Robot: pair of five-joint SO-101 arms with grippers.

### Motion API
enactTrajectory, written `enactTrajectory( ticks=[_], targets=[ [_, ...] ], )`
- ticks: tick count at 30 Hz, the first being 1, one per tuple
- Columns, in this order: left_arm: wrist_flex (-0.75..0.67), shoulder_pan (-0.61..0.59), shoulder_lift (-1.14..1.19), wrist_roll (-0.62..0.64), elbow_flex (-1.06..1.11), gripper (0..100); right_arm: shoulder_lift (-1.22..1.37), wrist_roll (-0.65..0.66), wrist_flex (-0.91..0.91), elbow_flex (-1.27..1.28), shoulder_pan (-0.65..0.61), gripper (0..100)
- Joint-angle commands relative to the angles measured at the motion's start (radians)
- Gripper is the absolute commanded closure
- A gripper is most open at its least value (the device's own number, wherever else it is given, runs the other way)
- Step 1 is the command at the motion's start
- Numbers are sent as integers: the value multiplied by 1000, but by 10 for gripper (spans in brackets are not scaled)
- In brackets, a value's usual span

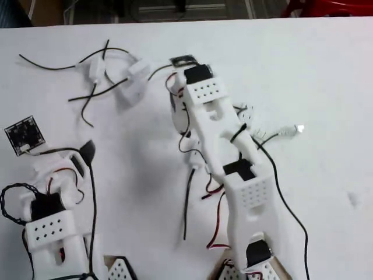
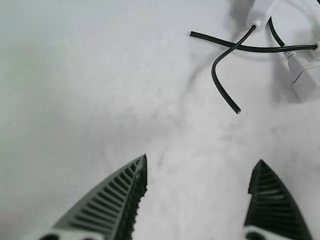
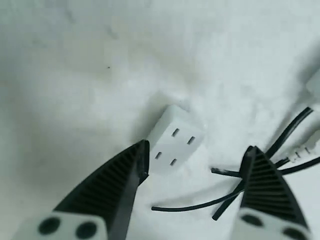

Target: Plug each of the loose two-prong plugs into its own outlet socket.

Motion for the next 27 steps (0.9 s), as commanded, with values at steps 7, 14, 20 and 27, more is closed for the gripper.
enactTrajectory(
  ticks=[7,14,20,27],
  targets=[
    [-23,36,-18,0,-5,680,-325,2,10,92,269,708],
    [-23,82,-18,-15,-5,680,-424,175,10,181,536,708],
    [-25,174,-21,-63,12,680,-386,259,-30,230,690,708],
    [-25,186,-21,-63,15,680,-196,178,-217,233,693,709]
  ],
)
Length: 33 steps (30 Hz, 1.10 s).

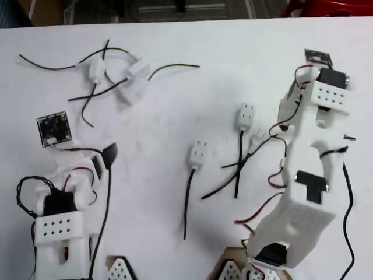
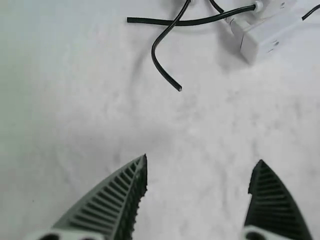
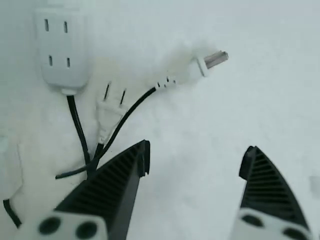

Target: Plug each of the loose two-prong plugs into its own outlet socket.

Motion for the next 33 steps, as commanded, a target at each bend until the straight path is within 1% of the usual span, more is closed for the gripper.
enactTrajectory(
  ticks=[1,4,7,9,14,16,18,21,23,27,30,33],
  targets=[
    [-18,8,-18,-9,-5,680,68,-92,-102,-9,13,710],
    [-18,8,-18,-9,-3,680,151,-152,-182,-9,18,757],
    [-18,8,-18,-9,-3,680,205,-166,-246,-11,19,818],
    [-18,8,-18,-9,-3,680,228,-166,-280,-18,19,824],
    [-18,8,-18,-9,-3,680,297,-160,-274,-83,51,826],
    [-18,8,-18,-9,-3,680,338,-158,-249,-118,73,831],
    [-18,8,-18,-9,-3,680,386,-149,-219,-173,91,865],
    [-18,8,-18,-9,-3,680,449,-72,-156,-279,114,904],
    [-18,10,-18,-9,-3,680,476,-32,-99,-358,119,908],
    [-18,8,-18,-9,-3,680,499,20,39,-523,108,908],
    [-18,8,-18,-9,-3,680,492,28,137,-664,87,908],
    [-18,8,-18,-9,-3,680,464,28,156,-740,62,908]
  ],
)
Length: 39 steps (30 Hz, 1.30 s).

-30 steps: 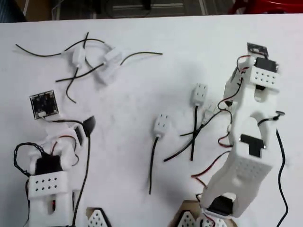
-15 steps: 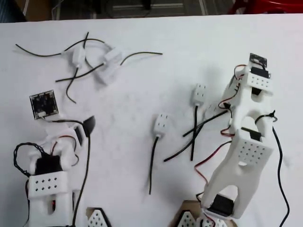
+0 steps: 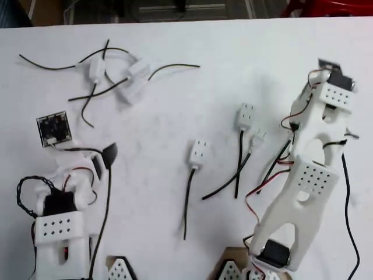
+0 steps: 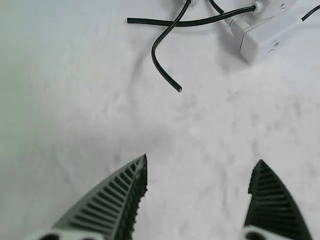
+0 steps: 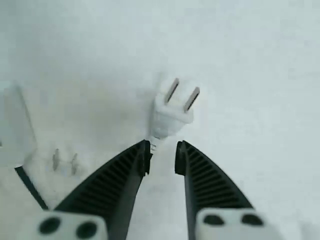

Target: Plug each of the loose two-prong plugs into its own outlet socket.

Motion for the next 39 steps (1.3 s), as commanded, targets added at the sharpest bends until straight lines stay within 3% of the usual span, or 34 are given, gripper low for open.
enactTrajectory(
  ticks=[1,5,10,15,26,30,33,39],
  targets=[
    [-18,7,-18,-9,-3,680,-73,6,27,-100,-41,908],
    [-18,7,-18,-9,-3,680,-162,-3,27,-60,-88,906],
    [-15,5,-18,-9,-3,680,-203,-29,22,91,-56,892],
    [-15,5,-18,-9,-3,680,-119,-69,-28,135,-1,819],
    [-11,5,-18,-9,-3,680,65,-61,-226,127,18,819],
    [-11,5,-18,-9,-3,680,56,-55,-217,100,16,889],
    [-11,5,-18,-9,-3,680,65,21,-217,64,16,948],
    [-12,5,-18,-9,-3,680,56,69,-202,46,12,954]
  ],
)
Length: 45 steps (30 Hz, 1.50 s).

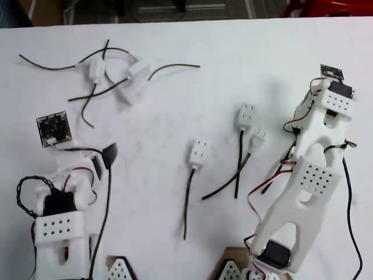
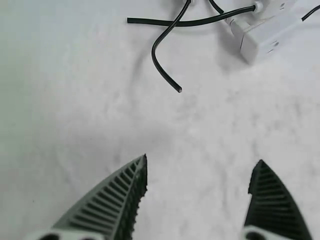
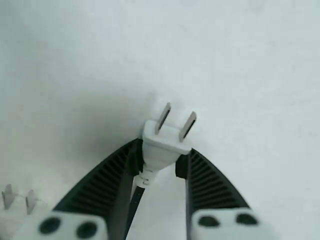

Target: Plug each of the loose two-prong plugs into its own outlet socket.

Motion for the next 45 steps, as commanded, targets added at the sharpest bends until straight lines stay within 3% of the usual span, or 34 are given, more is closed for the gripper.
enactTrajectory(
  ticks=[1,7,13,23,29,39,45],
  targets=[
    [-14,5,-18,-9,-3,680,-45,18,2,-64,-15,954],
    [-17,5,-18,-9,-3,680,-196,18,199,-279,-102,954],
    [-23,-59,-18,-2,-11,680,-341,9,211,-299,-283,954],
    [-75,-314,-18,161,-21,680,-372,-133,196,-195,-843,950],
    [-75,-424,-18,222,-28,680,-309,-227,12,-195,-1112,950],
    [-75,-450,-18,229,-34,680,-30,-331,-74,-196,-1176,940],
    [-69,-377,-13,164,-35,680,-59,-298,-18,-198,-1175,763]
  ],
)
